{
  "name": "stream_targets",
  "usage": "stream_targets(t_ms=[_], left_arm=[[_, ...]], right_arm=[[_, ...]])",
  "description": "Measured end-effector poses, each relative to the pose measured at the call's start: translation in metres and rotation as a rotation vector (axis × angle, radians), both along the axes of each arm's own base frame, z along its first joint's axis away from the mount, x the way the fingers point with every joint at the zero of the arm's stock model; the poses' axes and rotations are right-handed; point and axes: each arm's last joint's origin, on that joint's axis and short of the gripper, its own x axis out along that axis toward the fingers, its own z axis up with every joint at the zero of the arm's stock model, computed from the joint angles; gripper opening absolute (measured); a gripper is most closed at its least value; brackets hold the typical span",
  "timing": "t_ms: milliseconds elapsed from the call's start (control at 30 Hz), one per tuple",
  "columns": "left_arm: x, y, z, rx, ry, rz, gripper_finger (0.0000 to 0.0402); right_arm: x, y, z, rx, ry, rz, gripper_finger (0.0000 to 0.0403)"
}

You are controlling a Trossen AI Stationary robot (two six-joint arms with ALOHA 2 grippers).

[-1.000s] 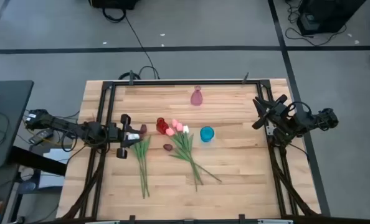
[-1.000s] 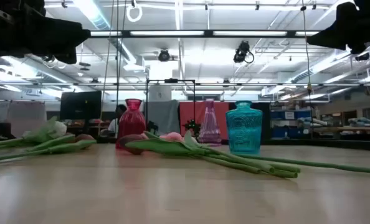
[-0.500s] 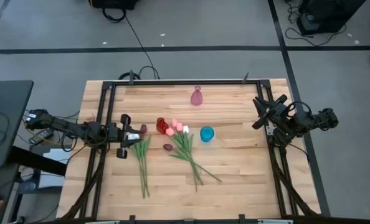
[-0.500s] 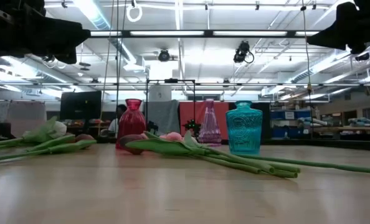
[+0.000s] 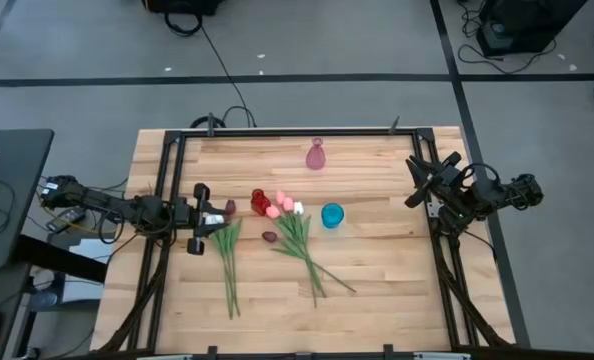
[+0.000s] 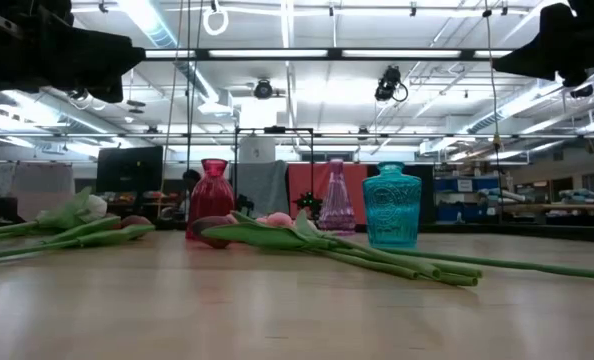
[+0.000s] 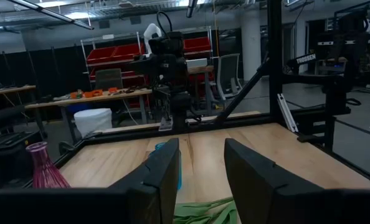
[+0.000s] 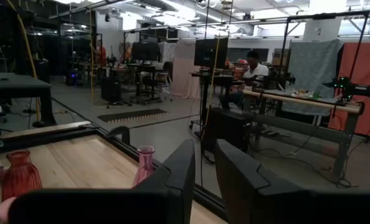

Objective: Sort flowers into vase by color

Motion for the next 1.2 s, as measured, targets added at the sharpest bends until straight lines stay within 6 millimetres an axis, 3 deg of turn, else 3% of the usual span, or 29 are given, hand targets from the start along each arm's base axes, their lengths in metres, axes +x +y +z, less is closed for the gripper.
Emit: stream_targets(t_ms=[767,1200], left_arm=[[0.000,0.000,0.001,-0.012,-0.006,-0.002,0.0132],[-0.004,0.002,0.018,-0.111,-0.187,0.010,0.0132]], right_arm=[[0.000,0.000,0.000,0.000,0.000,0.000,0.0075],[0.000,0.000,0.000,0.000,0.000,0.000,0.0075]])
